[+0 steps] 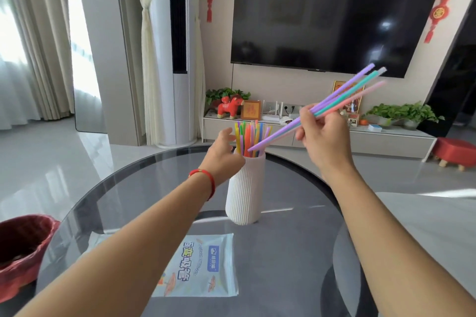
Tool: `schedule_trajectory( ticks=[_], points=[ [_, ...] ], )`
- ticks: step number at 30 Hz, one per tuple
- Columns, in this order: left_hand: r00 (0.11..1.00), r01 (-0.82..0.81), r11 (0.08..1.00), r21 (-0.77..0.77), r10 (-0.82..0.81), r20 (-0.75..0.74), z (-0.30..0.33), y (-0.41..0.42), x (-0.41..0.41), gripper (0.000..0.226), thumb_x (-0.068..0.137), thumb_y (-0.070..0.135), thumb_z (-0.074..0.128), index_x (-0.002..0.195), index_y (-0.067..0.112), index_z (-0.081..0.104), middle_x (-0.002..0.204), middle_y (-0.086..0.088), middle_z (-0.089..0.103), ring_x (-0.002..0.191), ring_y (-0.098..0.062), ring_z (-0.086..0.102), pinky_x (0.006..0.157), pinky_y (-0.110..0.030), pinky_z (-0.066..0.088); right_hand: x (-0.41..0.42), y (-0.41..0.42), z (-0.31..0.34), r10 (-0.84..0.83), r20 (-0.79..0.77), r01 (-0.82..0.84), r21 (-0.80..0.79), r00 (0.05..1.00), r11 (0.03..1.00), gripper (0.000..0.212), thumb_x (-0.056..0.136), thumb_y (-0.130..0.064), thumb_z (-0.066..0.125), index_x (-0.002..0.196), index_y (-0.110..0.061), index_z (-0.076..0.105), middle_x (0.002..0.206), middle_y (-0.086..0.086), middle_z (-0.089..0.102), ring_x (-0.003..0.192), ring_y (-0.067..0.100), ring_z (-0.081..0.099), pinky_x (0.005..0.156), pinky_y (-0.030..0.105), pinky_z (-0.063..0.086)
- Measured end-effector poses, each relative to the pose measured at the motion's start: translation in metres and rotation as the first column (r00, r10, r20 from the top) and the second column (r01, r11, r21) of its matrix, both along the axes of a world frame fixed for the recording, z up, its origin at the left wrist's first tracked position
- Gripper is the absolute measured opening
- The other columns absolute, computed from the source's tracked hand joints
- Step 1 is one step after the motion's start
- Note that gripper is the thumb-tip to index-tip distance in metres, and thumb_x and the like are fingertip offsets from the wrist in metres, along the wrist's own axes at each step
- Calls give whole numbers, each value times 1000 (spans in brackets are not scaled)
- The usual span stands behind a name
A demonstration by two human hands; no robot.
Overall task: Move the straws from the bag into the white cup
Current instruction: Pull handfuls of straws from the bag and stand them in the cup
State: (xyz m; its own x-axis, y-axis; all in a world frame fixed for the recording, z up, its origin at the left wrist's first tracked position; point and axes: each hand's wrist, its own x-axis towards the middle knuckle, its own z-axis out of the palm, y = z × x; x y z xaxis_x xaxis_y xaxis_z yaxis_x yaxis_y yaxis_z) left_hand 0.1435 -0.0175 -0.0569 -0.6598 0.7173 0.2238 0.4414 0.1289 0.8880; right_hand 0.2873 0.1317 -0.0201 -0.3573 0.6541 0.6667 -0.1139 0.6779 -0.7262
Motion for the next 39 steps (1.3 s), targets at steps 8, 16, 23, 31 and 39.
schedule_trajectory(
  ticks=[8,16,23,31,39],
  points=[
    [1000,15,999,-30,-15,3,-4,1,-3,68,88,6,57,151,18,34,142,-2,56,127,-23,55,108,-48,48,-37,-14,8,-125,346,57,199,930,978,23,105,-27,59,95,-8,66,75,9,74,64,18,71,60,27,57],
    [997,-19,997,-74,13,-79,0,-17,-23,77,87,-7,57,154,18,27,149,-9,51,137,-28,49,111,-45,46,-45,-21,5,-100,309,11,276,946,961,99,83,-34,86,157,-23,22,132,9,50,106,17,55,82,33,52],
    [989,-21,997,-68,10,-148,-3,-28,-21,76,87,-6,56,153,19,28,150,-8,50,137,-24,48,109,-39,45,-54,-27,8,-93,538,-197,456,838,868,81,104,-18,56,168,-23,6,177,2,9,162,22,15,129,46,24],
    [983,-45,995,-93,28,-184,-32,-50,-27,71,87,0,58,151,20,32,147,-8,53,133,-24,52,96,-29,45,-53,-22,-9,-161,523,-198,563,837,802,92,97,-10,60,167,-29,3,177,-3,7,159,21,24,123,39,19],
    [926,58,951,-305,-165,-339,-70,-81,-23,59,86,26,71,140,27,48,142,-1,55,132,-20,49,104,-30,40,-41,-40,-10,-169,525,-187,558,834,808,71,100,-15,56,164,-15,27,173,6,26,159,22,23,128,44,20]
  ],
)
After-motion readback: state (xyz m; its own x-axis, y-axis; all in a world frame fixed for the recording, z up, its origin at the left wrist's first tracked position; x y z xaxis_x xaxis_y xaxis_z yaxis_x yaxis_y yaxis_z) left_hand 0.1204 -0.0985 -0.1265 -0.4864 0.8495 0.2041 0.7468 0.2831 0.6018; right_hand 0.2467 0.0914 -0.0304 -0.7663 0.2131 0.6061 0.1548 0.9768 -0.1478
